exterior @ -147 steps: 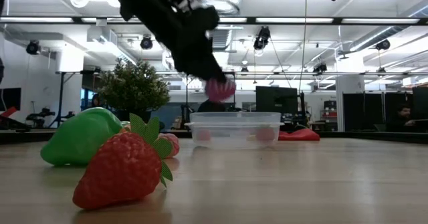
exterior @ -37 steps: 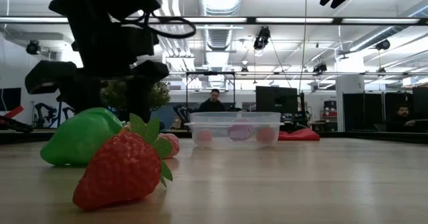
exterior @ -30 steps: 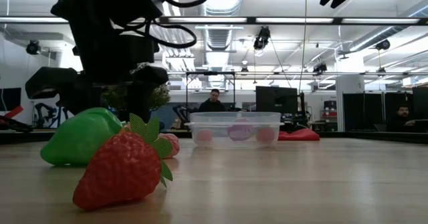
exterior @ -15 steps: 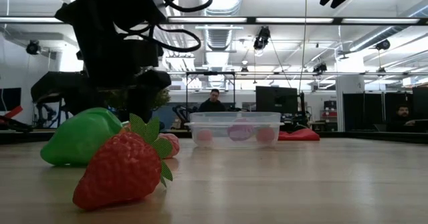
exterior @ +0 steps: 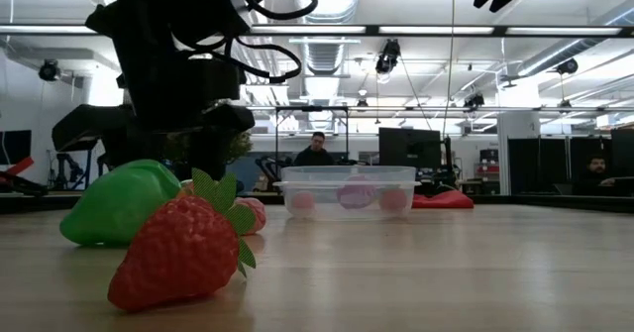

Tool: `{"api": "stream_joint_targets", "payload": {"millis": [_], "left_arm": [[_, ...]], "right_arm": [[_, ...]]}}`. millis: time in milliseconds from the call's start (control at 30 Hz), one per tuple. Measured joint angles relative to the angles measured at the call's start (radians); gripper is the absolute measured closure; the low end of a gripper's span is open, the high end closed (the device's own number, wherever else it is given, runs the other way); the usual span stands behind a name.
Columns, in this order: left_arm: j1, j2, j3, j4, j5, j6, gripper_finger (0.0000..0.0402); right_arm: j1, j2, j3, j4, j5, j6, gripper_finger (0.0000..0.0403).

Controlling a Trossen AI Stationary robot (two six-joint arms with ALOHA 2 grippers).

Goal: Pick and placing Produce into tupperware
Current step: Put the green cabbage into the transparent container

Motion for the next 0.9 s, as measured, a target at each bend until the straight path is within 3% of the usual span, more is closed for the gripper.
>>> {"api": "stream_joint_targets", "payload": {"millis": [200,333,533,900], "left_arm": [[0.000,0.000,0.015,0.000,-0.001,-0.002,0.0179],[0.000,0.000,0.036,-0.002,-0.008,-0.002,0.0175],[0.009,-0.034,0.124,-0.037,-0.096,0.002,0.0168],[0.180,-0.031,0.298,0.018,-0.093,0.028,0.0167]], "right_arm": [[0.000,0.000,0.000,0.000,0.001,0.000,0.0204],[0.000,0.000,0.000,0.000,0.002,0.000,0.0204],[0.000,0.000,0.000,0.000,0.002,-0.002,0.0204],[0.000,0.000,0.000,0.001,0.002,-0.004,0.0204]]}}
